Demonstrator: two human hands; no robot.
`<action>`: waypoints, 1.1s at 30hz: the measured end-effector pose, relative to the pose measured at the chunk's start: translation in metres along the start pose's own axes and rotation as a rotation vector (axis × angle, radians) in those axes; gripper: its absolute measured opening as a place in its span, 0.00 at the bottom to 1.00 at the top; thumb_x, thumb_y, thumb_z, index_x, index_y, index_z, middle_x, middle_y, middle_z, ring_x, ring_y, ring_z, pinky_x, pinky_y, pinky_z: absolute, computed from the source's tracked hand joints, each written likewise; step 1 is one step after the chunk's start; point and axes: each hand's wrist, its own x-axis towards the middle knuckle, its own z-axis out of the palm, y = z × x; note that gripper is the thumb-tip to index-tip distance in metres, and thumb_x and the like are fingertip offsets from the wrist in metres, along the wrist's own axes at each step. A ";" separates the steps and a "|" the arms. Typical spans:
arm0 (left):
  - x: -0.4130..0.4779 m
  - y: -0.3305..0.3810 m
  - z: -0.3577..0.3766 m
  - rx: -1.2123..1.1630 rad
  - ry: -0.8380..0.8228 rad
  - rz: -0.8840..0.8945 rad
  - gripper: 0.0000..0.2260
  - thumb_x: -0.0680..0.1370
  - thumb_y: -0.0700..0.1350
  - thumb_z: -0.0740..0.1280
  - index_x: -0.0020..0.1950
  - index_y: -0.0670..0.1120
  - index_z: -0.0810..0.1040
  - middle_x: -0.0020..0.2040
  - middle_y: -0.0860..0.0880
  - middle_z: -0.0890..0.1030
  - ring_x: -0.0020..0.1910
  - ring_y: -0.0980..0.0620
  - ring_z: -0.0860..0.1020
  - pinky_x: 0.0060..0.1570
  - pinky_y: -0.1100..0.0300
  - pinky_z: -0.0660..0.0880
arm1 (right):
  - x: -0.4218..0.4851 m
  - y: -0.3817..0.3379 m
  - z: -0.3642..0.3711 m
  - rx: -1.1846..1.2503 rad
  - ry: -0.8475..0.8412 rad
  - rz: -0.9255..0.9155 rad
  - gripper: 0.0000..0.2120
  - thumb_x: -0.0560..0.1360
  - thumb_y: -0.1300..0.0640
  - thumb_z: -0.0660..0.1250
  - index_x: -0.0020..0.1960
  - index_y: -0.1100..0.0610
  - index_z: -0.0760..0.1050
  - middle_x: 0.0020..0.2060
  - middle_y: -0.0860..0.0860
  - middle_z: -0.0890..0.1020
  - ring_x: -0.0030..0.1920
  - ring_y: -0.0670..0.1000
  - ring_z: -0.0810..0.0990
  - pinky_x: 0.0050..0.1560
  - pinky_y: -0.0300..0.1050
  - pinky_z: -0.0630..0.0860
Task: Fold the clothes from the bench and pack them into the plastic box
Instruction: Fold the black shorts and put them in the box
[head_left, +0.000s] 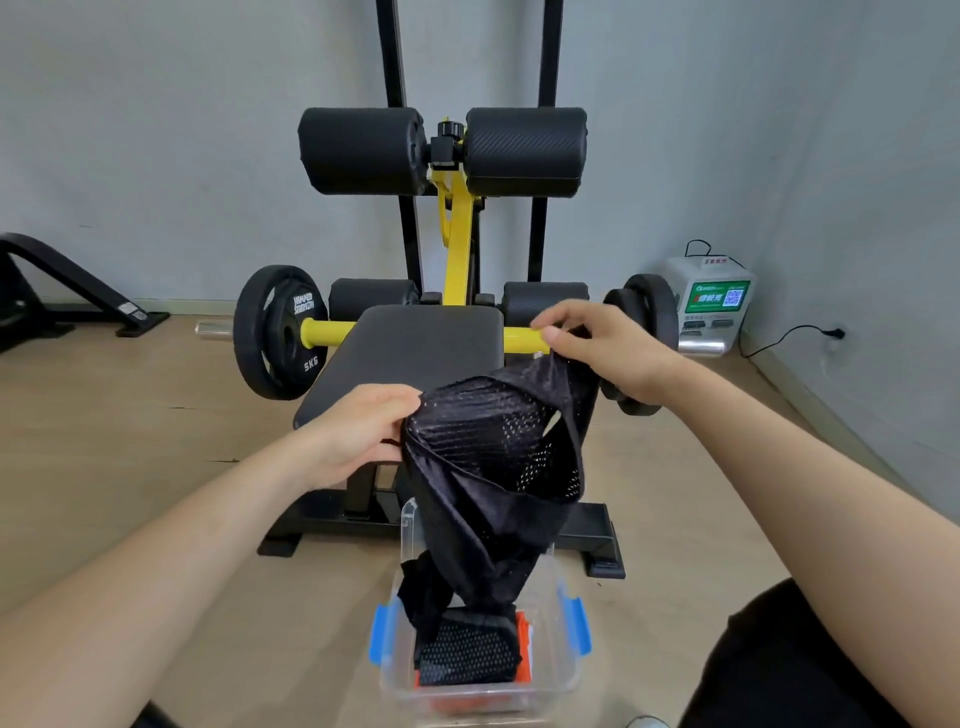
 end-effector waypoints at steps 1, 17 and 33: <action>0.001 0.000 -0.002 -0.024 0.023 0.005 0.14 0.85 0.43 0.57 0.57 0.40 0.81 0.57 0.39 0.83 0.55 0.44 0.81 0.61 0.46 0.78 | -0.003 -0.003 -0.002 -0.023 -0.087 -0.013 0.09 0.77 0.52 0.70 0.57 0.51 0.80 0.43 0.42 0.78 0.42 0.37 0.77 0.46 0.32 0.71; 0.000 -0.008 -0.002 0.706 0.339 0.462 0.13 0.76 0.38 0.71 0.55 0.55 0.80 0.48 0.57 0.79 0.44 0.58 0.78 0.48 0.60 0.78 | -0.011 -0.029 -0.001 0.125 0.106 -0.174 0.16 0.76 0.54 0.72 0.41 0.68 0.79 0.33 0.59 0.77 0.33 0.49 0.75 0.35 0.39 0.71; 0.011 -0.030 0.148 0.673 -0.196 0.456 0.20 0.78 0.55 0.69 0.70 0.61 0.72 0.51 0.64 0.81 0.60 0.58 0.71 0.67 0.51 0.67 | -0.044 -0.016 -0.060 0.143 0.438 -0.044 0.13 0.75 0.57 0.73 0.33 0.58 0.78 0.23 0.44 0.75 0.26 0.43 0.72 0.29 0.36 0.69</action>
